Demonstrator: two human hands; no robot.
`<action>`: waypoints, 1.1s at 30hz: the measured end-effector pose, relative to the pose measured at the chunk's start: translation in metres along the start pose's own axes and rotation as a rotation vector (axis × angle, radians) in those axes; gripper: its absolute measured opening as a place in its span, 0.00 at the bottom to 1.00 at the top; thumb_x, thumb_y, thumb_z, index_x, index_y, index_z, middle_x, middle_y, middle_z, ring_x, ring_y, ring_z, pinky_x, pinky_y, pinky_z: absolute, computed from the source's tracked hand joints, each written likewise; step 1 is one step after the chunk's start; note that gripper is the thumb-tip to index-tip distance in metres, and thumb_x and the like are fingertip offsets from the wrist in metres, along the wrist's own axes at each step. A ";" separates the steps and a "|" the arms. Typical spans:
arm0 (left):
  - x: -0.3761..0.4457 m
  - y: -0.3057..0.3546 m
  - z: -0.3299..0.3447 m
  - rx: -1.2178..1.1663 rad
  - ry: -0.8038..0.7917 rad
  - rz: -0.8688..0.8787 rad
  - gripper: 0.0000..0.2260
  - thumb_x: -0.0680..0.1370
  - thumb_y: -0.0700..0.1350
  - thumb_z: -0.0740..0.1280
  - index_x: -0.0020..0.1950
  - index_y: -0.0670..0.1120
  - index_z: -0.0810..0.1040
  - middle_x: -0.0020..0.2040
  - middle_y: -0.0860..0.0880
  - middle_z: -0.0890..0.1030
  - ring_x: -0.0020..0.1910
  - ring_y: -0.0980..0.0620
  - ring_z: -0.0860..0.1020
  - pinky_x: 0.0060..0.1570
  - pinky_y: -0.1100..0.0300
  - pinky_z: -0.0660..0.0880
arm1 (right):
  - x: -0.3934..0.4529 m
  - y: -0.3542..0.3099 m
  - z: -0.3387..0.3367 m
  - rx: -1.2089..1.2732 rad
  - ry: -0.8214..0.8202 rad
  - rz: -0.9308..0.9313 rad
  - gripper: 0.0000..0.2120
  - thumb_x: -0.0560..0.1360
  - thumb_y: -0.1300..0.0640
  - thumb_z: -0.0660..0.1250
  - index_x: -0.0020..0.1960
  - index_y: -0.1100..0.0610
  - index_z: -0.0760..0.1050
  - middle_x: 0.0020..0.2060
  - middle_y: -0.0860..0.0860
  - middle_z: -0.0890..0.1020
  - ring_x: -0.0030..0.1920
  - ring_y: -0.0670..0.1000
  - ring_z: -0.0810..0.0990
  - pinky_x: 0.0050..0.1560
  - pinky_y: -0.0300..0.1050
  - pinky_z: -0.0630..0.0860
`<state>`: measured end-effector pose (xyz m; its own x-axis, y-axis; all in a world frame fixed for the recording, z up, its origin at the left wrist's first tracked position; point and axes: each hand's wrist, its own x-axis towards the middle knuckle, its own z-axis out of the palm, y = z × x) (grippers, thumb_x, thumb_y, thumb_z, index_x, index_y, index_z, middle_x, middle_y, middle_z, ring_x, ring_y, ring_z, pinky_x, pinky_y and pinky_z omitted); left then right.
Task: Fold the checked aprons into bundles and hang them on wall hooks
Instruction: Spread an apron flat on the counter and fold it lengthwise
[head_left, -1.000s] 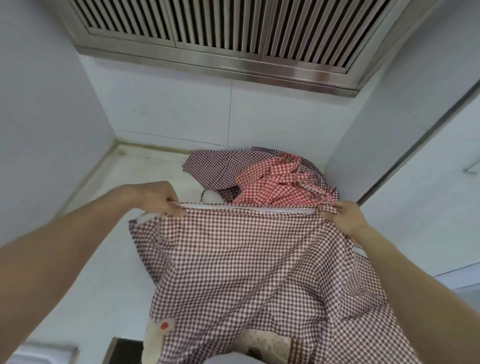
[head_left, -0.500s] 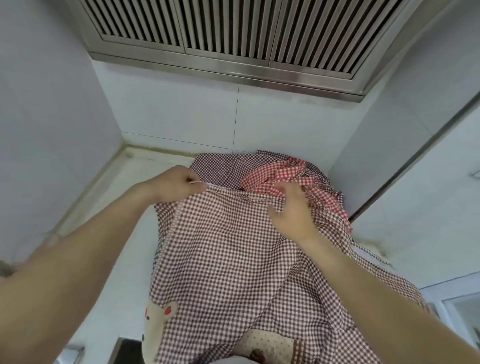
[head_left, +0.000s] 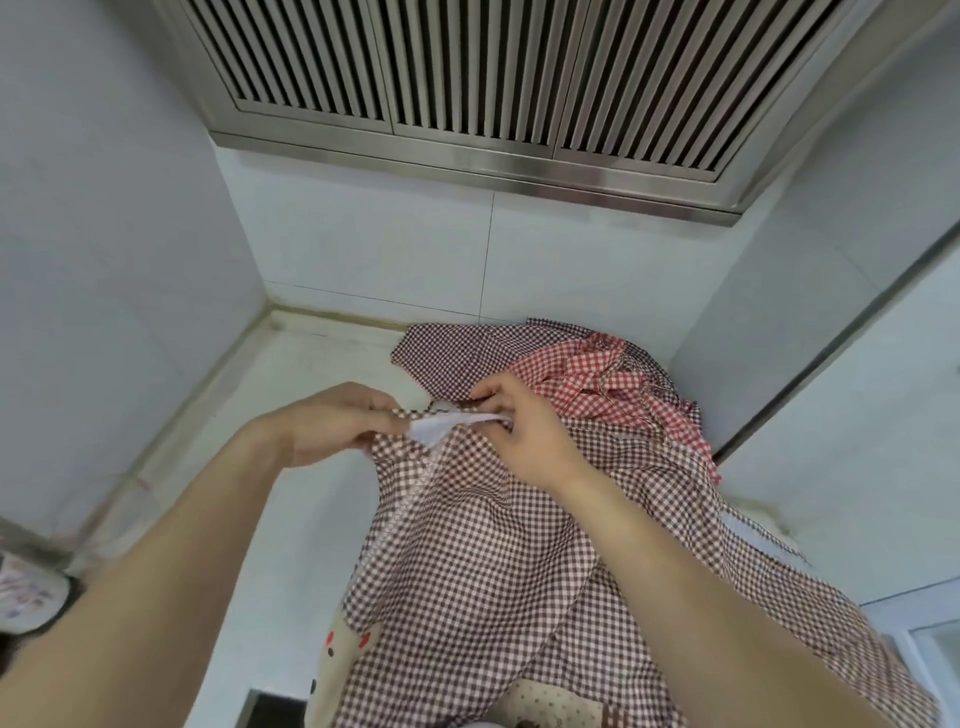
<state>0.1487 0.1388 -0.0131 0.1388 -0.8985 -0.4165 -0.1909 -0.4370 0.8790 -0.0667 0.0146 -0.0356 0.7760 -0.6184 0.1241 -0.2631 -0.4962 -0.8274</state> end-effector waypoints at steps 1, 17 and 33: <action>0.000 -0.006 0.002 -0.036 0.076 0.025 0.09 0.78 0.42 0.69 0.47 0.35 0.80 0.45 0.42 0.81 0.47 0.47 0.78 0.54 0.51 0.73 | 0.000 -0.001 -0.002 -0.015 -0.021 -0.012 0.11 0.77 0.59 0.70 0.55 0.48 0.73 0.48 0.41 0.82 0.50 0.41 0.81 0.55 0.37 0.77; -0.005 0.018 0.036 -0.357 0.512 0.207 0.09 0.80 0.43 0.68 0.41 0.45 0.82 0.41 0.49 0.85 0.41 0.53 0.82 0.43 0.59 0.76 | 0.006 -0.025 -0.005 0.032 -0.177 0.105 0.26 0.82 0.41 0.57 0.49 0.62 0.81 0.47 0.57 0.84 0.47 0.56 0.83 0.55 0.56 0.78; -0.028 0.014 0.054 -0.245 0.580 0.263 0.04 0.78 0.39 0.70 0.49 0.45 0.85 0.42 0.47 0.87 0.43 0.49 0.85 0.44 0.55 0.82 | 0.004 -0.019 -0.006 0.128 -0.052 0.079 0.18 0.69 0.47 0.78 0.54 0.51 0.76 0.50 0.45 0.82 0.48 0.45 0.83 0.51 0.42 0.81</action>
<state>0.0901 0.1562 -0.0017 0.6297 -0.7752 -0.0502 -0.0734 -0.1236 0.9896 -0.0620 0.0182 -0.0164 0.7852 -0.6185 0.0301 -0.2520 -0.3636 -0.8968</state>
